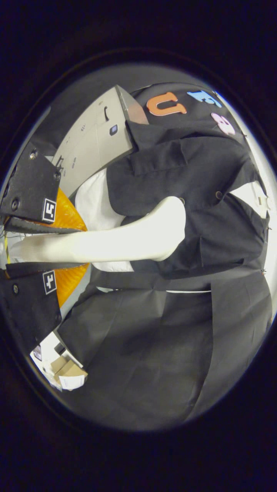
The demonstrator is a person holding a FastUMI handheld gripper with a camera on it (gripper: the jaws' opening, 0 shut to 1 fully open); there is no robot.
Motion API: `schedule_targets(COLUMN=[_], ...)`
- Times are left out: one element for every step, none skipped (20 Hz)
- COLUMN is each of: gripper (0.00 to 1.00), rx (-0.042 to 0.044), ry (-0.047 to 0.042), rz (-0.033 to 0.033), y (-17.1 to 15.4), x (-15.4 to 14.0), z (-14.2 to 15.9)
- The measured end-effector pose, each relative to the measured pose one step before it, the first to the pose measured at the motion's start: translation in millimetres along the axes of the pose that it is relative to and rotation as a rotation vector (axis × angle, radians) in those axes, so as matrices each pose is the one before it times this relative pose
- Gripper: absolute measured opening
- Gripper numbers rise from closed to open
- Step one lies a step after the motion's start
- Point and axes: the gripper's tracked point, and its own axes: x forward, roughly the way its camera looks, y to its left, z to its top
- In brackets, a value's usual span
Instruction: Iron the clothes twice with a garment steamer, once on the left side and once on the right side.
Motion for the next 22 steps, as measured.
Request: schedule_targets(gripper=[0.32, 0.33, 0.33, 0.33, 0.33, 0.33, 0.32, 0.33, 0.33, 0.33, 0.32, 0.32, 0.33, 0.33, 0.33, 0.33, 0.33, 0.33, 0.33, 0.33, 0.33, 0.33], rx=[0.00678, 0.00316, 0.00068, 0.00213, -0.01203, -0.01408, -0.01361, -0.00906, -0.00861, -0.01847, -0.01945, 0.00076, -0.00922, -0.00900, -0.00345, -0.01011, 0.00076, 0.00154, -0.01466, -0.00619, -0.00359, -0.00272], ry=[-0.00926, -0.01178, -0.00719, -0.00465, -0.00849, -0.01389, -0.01206, -0.01069, -0.01308, -0.01199, -0.01025, -0.01305, -0.00858, -0.01141, -0.00873, -0.00379, -0.00518, -0.00323, -0.00347, -0.00095, 0.00187, 0.00081], rz=[0.00033, 0.00486, 0.01429, 0.01728, 0.01029, 0.00645, 0.01253, 0.01497, 0.01487, 0.01140, 0.01276, 0.01288, 0.01223, 0.00698, 0.01055, 0.00819, 0.00855, 0.00572, 0.00174, 0.00126, 0.00929, 0.00613], y=[1.92, 2.51, 3.73, 5.94, 2.83, 3.51, 5.36, 8.37, 6.86, 6.46, 3.87, 7.36, 6.94, 5.01, 2.95, 3.02, 1.55, 1.80, 0.27, -0.64, 1.90, 0.86], x=[-11.74, -12.39, -13.13, -12.69, -13.11, -12.10, -13.75, -12.07, -11.30, -10.61, -11.86, -8.16, -4.68, -6.51, -6.33, -5.98, -5.79, -4.83, -3.72, -3.75, -4.93, -3.86], z=[-1.35, -0.53, -1.99, -1.46, -4.56, -1.95, -2.78, -2.33, -3.16, -1.69, -2.93, -1.15, -1.77, -0.53, -1.33, -1.60, -2.38, -1.14, -2.55, -1.75, -4.03, -2.27])
